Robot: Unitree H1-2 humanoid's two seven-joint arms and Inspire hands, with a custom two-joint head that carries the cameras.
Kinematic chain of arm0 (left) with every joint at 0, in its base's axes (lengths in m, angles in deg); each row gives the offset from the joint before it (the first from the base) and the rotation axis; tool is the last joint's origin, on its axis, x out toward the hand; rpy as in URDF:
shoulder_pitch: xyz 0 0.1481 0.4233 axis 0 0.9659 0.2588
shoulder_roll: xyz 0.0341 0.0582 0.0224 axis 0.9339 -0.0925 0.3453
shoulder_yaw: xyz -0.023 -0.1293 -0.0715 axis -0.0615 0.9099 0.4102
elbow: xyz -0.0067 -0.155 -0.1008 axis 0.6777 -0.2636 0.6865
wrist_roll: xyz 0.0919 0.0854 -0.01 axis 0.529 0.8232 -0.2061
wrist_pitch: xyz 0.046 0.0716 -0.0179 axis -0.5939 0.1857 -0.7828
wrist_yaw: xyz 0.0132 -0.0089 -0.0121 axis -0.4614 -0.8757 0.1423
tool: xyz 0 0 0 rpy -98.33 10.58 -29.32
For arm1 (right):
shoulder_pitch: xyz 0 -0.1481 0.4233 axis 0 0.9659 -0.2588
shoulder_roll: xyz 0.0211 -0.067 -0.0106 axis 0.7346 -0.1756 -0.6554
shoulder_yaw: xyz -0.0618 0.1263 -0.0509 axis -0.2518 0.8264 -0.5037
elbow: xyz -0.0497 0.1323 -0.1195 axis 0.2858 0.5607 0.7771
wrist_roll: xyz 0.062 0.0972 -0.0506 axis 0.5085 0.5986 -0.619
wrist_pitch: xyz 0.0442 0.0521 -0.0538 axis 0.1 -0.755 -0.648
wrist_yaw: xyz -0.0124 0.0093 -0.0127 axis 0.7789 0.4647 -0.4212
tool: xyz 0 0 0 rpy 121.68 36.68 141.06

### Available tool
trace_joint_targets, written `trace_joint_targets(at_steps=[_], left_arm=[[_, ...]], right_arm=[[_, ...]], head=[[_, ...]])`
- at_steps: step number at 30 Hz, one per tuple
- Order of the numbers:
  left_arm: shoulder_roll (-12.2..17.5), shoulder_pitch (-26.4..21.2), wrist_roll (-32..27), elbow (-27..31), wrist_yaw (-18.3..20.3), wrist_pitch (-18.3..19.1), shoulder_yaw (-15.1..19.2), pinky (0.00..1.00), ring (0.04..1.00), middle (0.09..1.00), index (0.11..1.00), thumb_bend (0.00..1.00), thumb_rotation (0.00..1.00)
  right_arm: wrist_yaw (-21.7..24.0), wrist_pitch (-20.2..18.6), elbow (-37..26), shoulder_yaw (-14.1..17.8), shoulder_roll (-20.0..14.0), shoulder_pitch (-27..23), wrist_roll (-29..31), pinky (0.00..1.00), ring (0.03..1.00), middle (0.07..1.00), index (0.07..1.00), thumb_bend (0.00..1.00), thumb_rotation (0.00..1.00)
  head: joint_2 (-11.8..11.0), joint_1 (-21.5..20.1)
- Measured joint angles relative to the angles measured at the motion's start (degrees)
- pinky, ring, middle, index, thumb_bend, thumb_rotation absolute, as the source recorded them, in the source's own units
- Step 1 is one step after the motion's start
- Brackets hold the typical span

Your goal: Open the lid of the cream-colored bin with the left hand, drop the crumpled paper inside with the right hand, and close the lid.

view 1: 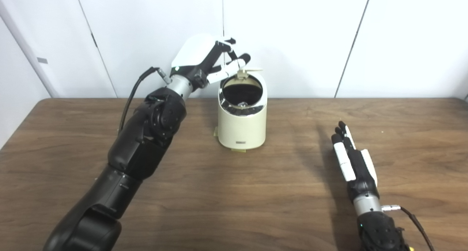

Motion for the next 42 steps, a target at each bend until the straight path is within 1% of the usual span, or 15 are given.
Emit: trace_joint_targets(at_steps=[3,10,13,16,18,21,25,31,33,35,37,42], left_arm=[[0.01,1.52,0.00,0.78,0.34,-0.10,-0.02,0.79,0.913,0.885,0.574,0.49,1.00],[0.19,3.38,0.07,2.05,1.45,-0.52,-0.11,0.83,0.926,0.883,0.569,0.49,1.00],[0.23,4.59,0.79,2.50,1.41,-1.61,-0.66,0.83,0.924,0.882,0.570,0.47,1.00],[0.27,5.97,2.01,2.59,1.37,-2.45,-1.25,0.83,0.931,0.888,0.612,0.47,1.00],[0.29,6.36,2.27,2.67,1.19,-2.66,-1.25,0.84,0.932,0.887,0.620,0.48,1.00],[0.43,6.45,3.01,2.69,1.15,-3.51,-1.38,0.85,0.947,0.896,0.621,0.49,1.00],[0.58,7.03,4.72,3.02,0.77,-4.44,-1.75,0.86,0.946,0.894,0.619,0.46,1.00],[1.61,7.70,8.32,3.48,-0.68,-6.64,-3.11,0.84,0.942,0.901,0.649,0.45,1.00],[2.63,7.56,10.93,3.39,-1.43,-7.80,-4.59,0.88,0.945,0.906,0.662,0.46,1.00],[3.35,7.36,13.19,2.84,-2.89,-9.32,-5.62,0.89,0.948,0.909,0.672,0.48,1.00],[3.67,7.30,14.93,2.58,-3.56,-10.17,-6.40,0.94,0.968,0.926,0.681,0.50,1.00],[4.03,6.83,18.14,2.40,-3.93,-11.23,-8.06,0.97,0.980,0.939,0.688,0.53,1.00]], right_arm=[[-0.11,-0.71,-0.43,-0.31,-0.15,-0.12,-0.65,0.89,0.948,0.970,1.000,0.55,1.00],[-0.13,-0.93,-0.77,-0.22,0.06,-0.19,-0.83,0.90,0.946,0.966,1.000,0.52,1.00],[-0.13,-1.10,-0.79,-0.07,0.14,-0.24,-0.50,0.91,0.947,0.966,1.000,0.52,1.00],[-0.13,-1.12,-0.92,-0.11,0.14,-0.24,-0.31,0.91,0.944,0.966,1.000,0.52,1.00],[-0.15,-1.18,-1.04,-0.12,0.05,-0.23,-0.39,0.91,0.943,0.965,1.000,0.53,1.00],[-0.23,-1.88,-1.23,-0.57,-0.12,-0.23,-1.72,0.91,0.939,0.959,0.998,0.54,1.00],[-0.24,-3.31,-1.77,-1.40,-0.36,-0.22,-3.83,0.94,0.948,0.954,0.988,0.53,1.00],[-0.26,-4.26,-1.89,-1.72,-0.26,-0.20,-4.83,0.95,0.946,0.948,0.983,0.55,1.00],[-0.26,-4.47,-1.91,-2.00,-0.28,-0.19,-5.43,0.98,0.958,0.949,0.984,0.54,1.00],[-0.25,-4.97,-2.10,-2.38,-0.25,-0.18,-6.11,0.98,0.955,0.946,0.982,0.54,1.00],[-0.24,-5.23,-2.31,-2.56,-0.16,-0.12,-6.42,0.97,0.953,0.948,0.983,0.54,1.00],[-0.35,-5.23,-2.92,-2.02,-0.06,-0.07,-6.43,0.94,0.952,0.952,0.987,0.55,1.00]], head=[[0.09,-0.09],[0.35,-0.70],[0.35,-0.97],[0.53,-1.32],[0.62,-1.41],[0.70,-1.93],[0.97,-1.94],[1.06,-2.20],[1.06,-2.46],[1.23,-2.55],[1.32,-2.73],[1.41,-2.90]])
